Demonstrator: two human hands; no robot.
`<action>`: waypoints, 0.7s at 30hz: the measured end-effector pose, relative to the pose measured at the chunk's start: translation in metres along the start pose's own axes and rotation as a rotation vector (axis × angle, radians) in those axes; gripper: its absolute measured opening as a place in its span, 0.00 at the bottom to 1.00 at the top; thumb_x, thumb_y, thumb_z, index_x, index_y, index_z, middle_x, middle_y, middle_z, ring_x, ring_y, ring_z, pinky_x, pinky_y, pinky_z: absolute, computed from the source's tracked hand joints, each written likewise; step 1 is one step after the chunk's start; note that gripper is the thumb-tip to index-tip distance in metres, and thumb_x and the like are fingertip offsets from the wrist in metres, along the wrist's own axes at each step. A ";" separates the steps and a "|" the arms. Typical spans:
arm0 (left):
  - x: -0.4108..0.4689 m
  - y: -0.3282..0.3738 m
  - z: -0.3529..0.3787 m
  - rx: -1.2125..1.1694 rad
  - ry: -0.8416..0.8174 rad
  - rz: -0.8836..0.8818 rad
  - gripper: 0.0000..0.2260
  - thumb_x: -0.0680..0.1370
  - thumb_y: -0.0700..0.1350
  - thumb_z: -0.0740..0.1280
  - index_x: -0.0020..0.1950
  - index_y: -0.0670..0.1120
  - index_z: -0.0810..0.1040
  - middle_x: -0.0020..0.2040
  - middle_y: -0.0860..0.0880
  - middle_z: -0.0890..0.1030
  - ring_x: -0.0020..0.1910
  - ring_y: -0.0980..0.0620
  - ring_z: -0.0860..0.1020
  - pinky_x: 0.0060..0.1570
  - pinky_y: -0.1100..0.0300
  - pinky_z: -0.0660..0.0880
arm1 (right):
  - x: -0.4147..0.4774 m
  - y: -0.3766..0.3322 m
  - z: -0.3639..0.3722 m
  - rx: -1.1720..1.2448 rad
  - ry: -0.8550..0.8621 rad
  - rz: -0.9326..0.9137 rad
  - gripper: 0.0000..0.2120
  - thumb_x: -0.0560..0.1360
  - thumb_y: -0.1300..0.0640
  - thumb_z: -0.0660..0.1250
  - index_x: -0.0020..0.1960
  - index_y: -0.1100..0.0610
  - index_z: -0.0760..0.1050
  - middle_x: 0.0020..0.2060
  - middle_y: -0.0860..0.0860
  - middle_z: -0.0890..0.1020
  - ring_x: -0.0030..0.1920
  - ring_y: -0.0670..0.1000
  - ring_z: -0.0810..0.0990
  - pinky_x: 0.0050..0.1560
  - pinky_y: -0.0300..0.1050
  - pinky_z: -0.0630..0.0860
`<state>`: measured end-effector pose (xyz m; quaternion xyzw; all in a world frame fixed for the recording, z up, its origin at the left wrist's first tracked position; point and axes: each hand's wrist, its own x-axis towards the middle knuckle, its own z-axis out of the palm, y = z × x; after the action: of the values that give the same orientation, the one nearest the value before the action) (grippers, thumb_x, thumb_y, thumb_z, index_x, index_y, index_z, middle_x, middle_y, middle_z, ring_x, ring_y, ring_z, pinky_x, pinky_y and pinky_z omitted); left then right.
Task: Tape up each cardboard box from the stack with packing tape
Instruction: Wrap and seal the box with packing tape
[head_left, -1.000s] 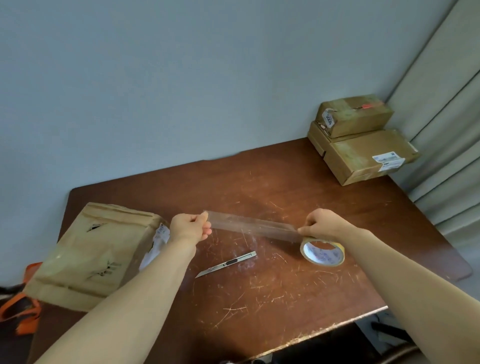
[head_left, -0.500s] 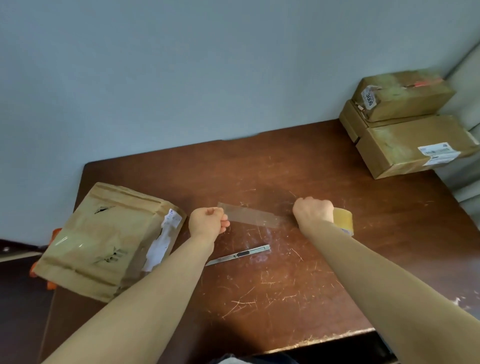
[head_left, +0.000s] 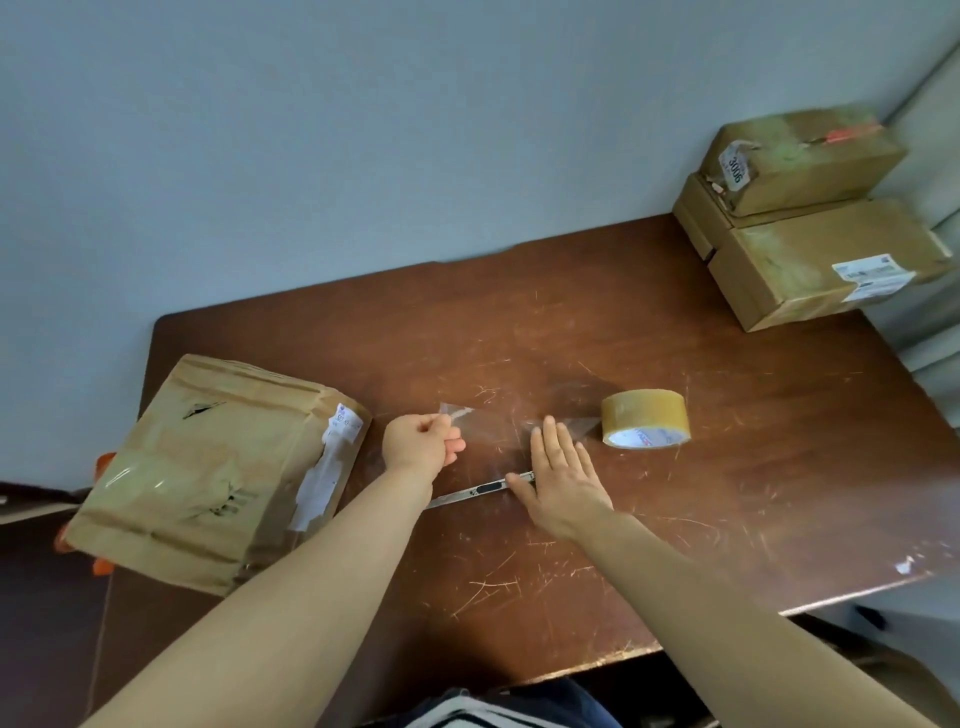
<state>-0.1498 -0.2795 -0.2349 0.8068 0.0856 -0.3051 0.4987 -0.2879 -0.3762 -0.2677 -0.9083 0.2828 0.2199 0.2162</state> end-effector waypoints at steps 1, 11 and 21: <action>0.000 0.000 0.000 0.006 0.001 0.002 0.05 0.80 0.40 0.64 0.52 0.40 0.78 0.46 0.44 0.82 0.40 0.52 0.82 0.34 0.66 0.77 | -0.002 -0.001 0.000 0.006 0.106 -0.034 0.31 0.83 0.46 0.49 0.77 0.62 0.43 0.77 0.55 0.42 0.77 0.54 0.42 0.76 0.49 0.43; 0.002 0.003 -0.008 0.043 -0.103 -0.102 0.07 0.75 0.43 0.72 0.50 0.42 0.77 0.44 0.45 0.80 0.44 0.51 0.80 0.33 0.62 0.77 | -0.012 -0.028 0.033 -0.177 0.229 -0.349 0.34 0.48 0.61 0.83 0.54 0.55 0.82 0.44 0.51 0.82 0.47 0.55 0.82 0.48 0.45 0.79; 0.008 -0.002 -0.012 0.120 -0.077 0.025 0.06 0.75 0.42 0.71 0.50 0.41 0.80 0.40 0.46 0.82 0.37 0.52 0.80 0.35 0.62 0.78 | -0.073 0.005 0.013 0.676 0.007 0.200 0.06 0.77 0.57 0.61 0.47 0.54 0.76 0.38 0.49 0.79 0.35 0.47 0.75 0.35 0.40 0.71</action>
<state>-0.1398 -0.2696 -0.2372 0.8238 0.0378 -0.3342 0.4563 -0.3487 -0.3430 -0.2413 -0.7539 0.4280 0.1307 0.4810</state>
